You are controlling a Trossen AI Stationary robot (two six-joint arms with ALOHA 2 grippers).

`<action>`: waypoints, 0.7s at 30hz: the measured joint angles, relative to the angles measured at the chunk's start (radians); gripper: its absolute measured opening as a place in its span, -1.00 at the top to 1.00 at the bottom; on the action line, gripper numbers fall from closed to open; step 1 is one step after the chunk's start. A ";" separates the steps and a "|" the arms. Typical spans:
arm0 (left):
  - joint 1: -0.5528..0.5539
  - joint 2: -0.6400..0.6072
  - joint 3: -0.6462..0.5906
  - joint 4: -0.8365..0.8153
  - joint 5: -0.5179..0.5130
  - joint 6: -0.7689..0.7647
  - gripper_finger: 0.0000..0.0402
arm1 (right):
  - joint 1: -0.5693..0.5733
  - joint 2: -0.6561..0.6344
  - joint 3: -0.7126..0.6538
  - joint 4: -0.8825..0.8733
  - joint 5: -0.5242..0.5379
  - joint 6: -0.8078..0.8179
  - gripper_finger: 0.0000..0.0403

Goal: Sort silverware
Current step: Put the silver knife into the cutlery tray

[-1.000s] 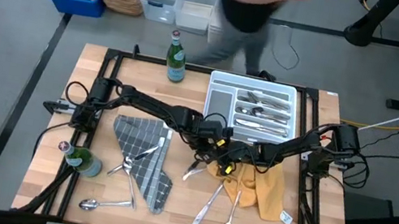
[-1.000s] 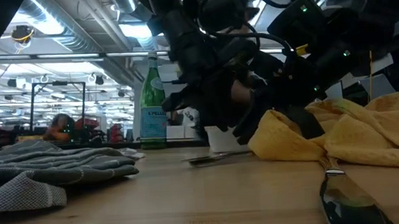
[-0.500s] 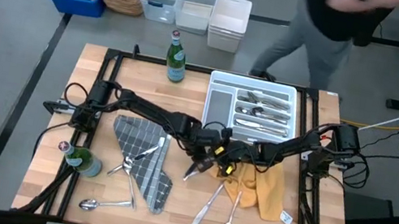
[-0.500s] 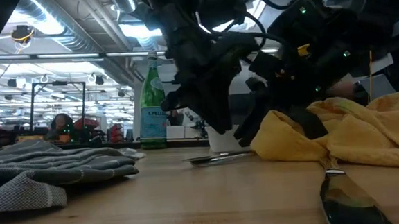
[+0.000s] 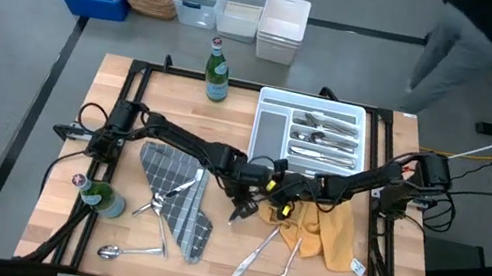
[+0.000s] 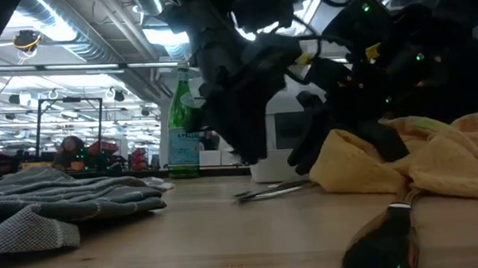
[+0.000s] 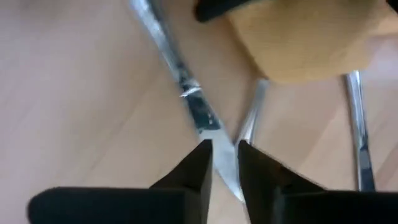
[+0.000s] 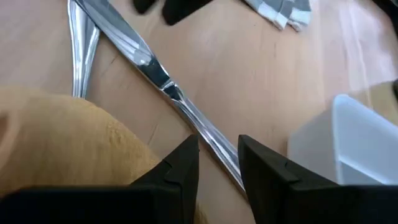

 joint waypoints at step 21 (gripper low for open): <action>0.027 0.069 -0.001 0.105 -0.104 -0.098 0.11 | 0.000 -0.266 0.000 -0.356 0.003 0.063 0.43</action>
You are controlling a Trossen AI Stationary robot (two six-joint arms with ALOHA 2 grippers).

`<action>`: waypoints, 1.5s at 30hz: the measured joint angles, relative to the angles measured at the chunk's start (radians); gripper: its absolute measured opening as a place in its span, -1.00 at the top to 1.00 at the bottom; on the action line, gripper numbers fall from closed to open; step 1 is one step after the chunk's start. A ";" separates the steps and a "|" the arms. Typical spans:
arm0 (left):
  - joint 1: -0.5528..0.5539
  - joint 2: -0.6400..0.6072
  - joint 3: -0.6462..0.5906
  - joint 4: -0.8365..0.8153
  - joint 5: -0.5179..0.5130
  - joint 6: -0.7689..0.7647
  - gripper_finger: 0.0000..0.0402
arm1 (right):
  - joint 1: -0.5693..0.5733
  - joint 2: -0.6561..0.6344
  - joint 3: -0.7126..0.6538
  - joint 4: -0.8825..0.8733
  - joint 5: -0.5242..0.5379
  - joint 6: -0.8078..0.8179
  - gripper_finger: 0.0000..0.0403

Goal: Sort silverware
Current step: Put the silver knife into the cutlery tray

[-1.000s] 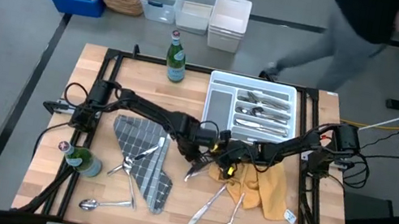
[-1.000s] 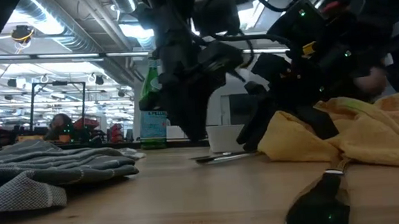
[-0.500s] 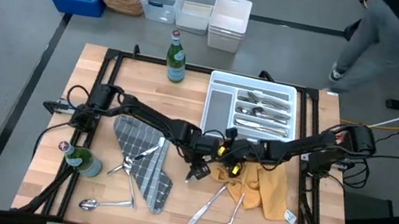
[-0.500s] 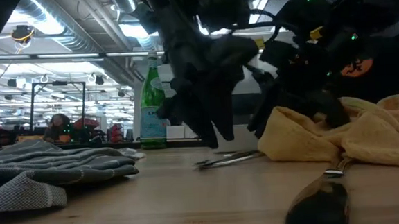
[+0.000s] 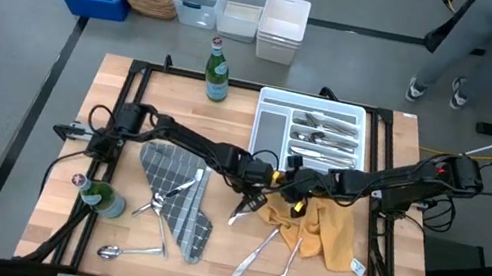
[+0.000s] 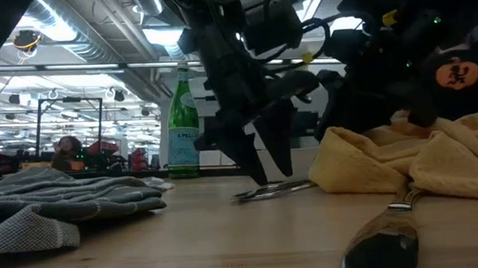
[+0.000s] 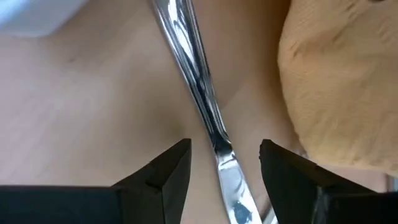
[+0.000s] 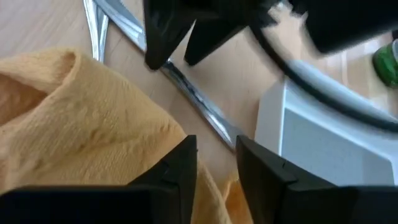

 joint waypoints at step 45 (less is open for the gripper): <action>0.035 0.010 -0.002 -0.212 -0.055 0.353 0.55 | 0.000 0.000 0.001 -0.028 -0.016 0.005 0.43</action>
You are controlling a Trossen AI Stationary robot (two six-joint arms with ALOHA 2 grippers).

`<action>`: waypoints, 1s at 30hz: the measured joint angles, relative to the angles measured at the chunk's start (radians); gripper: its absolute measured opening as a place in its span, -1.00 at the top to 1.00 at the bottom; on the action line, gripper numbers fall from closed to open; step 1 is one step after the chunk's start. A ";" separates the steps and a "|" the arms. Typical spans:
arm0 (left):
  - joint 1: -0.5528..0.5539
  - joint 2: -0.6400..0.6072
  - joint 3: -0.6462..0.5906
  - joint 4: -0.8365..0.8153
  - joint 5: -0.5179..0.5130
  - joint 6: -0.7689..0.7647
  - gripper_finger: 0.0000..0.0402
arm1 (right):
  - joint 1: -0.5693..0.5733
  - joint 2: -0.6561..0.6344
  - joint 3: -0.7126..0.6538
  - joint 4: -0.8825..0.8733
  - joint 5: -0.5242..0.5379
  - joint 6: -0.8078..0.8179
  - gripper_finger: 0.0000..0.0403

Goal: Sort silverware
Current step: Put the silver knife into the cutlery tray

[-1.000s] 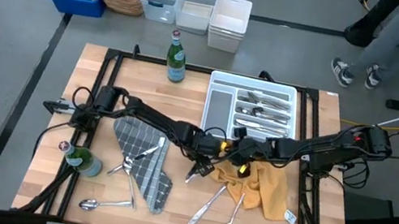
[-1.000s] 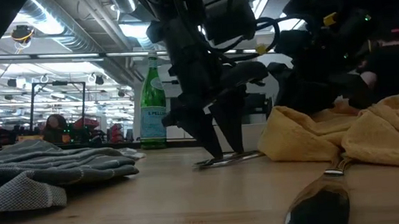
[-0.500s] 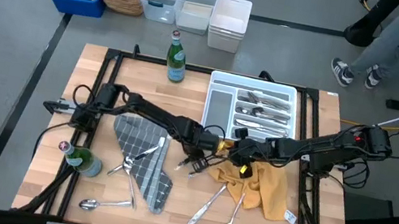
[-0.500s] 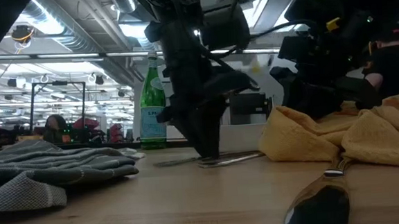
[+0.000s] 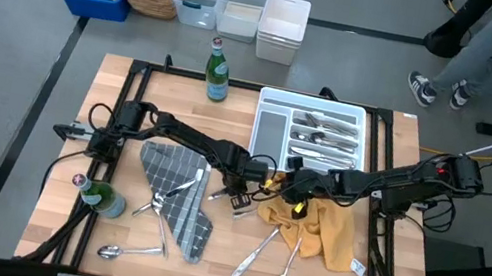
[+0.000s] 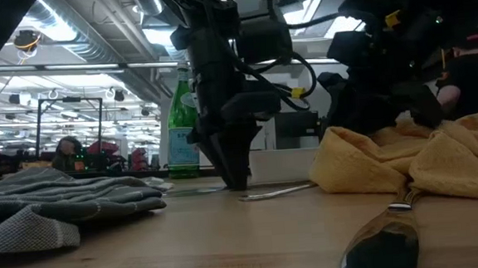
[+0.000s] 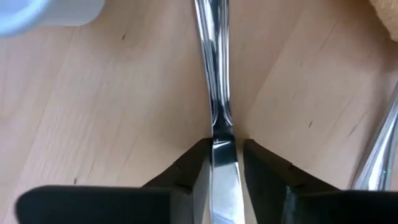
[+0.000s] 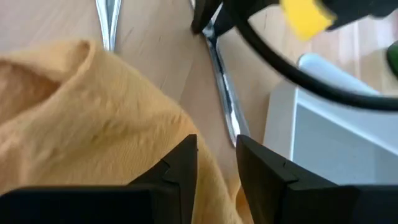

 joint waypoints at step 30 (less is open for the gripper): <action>-0.001 0.001 -0.007 0.034 -0.080 -0.092 0.82 | -0.001 -0.236 0.000 -0.129 0.056 -0.002 0.43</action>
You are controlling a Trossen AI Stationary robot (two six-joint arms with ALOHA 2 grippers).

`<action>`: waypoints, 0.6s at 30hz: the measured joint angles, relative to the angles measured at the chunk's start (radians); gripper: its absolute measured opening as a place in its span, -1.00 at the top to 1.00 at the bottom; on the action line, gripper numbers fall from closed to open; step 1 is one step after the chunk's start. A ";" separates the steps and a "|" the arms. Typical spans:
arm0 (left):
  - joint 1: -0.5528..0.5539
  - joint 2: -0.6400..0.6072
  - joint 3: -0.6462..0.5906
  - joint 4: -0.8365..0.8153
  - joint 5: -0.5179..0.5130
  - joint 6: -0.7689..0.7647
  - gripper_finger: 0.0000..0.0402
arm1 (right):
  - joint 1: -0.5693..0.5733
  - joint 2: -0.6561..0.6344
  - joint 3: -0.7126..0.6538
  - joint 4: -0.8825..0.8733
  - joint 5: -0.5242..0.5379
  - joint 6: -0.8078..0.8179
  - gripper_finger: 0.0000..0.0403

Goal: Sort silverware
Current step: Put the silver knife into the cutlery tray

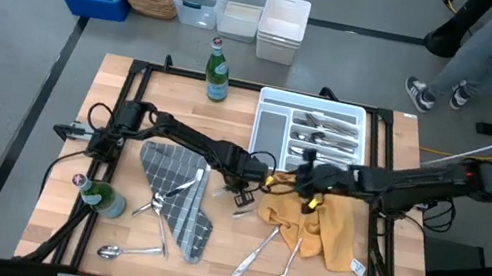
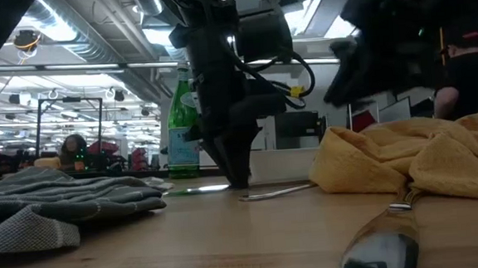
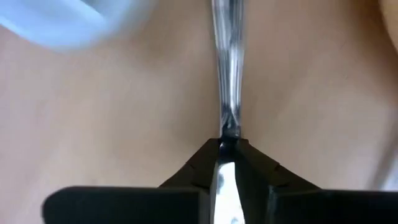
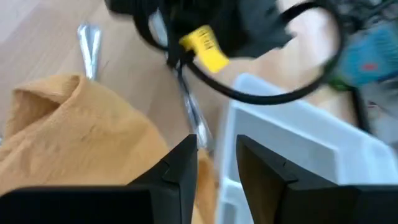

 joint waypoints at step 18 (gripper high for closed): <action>0.053 0.005 0.083 -0.141 0.104 -0.017 0.94 | 0.000 -0.380 0.000 -0.152 0.195 -0.002 0.43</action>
